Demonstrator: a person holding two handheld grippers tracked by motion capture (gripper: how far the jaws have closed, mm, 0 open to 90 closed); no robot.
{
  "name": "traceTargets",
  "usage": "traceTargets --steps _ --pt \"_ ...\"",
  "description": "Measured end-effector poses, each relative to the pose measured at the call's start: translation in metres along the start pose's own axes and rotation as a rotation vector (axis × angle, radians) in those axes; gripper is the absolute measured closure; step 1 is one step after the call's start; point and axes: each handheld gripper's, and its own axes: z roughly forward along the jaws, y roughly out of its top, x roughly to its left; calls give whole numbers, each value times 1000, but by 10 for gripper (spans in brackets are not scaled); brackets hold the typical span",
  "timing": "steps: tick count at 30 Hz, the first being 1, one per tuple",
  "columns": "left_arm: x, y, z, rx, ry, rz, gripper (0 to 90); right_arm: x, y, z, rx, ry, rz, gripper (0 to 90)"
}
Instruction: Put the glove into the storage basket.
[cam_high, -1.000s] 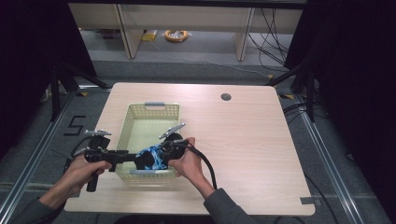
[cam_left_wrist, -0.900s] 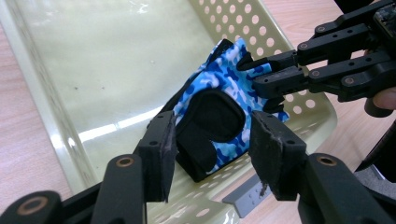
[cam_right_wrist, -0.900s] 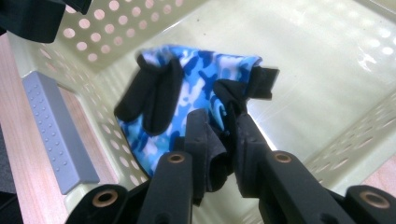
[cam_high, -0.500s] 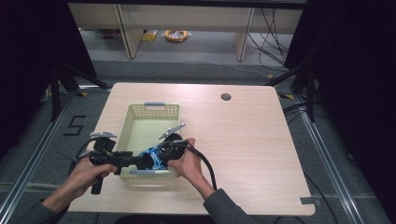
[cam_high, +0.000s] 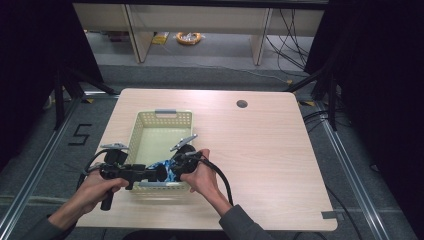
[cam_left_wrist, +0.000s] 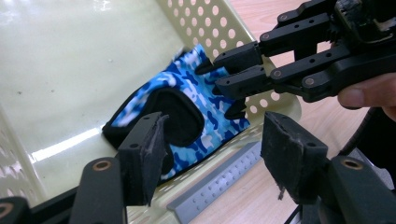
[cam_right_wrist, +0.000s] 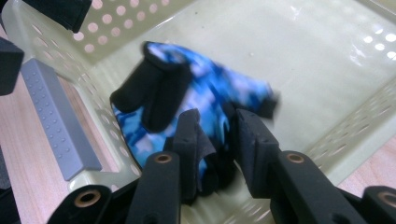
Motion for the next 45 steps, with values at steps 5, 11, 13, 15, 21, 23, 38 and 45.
traceTargets --steps 5,11,13,15,21,23,38,45 --pt "-1 -1 0 -12 3 4 387 -1 1 -1 -16 -14 -23 645" --pt "-6 -4 -1 -29 -4 14 361 -2 3 -10 -60 -13 -16 591" --pt "-8 -4 -2 -30 -7 27 356 -3 3 -15 -76 -13 -20 571" --pt "-11 -5 -2 -45 -9 21 338 -3 1 -21 -66 -15 16 557" --pt "-21 -7 -2 -72 -64 20 273 -14 -8 -37 -156 -7 -24 490" --pt "-23 -7 -2 -69 -75 26 266 -14 -9 -41 -153 -4 -4 480" --pt "-50 -14 8 -96 -153 67 234 -31 -43 -88 -247 -4 35 393" --pt "-64 -20 14 -105 -149 143 227 -37 -63 -102 -290 -20 42 374"
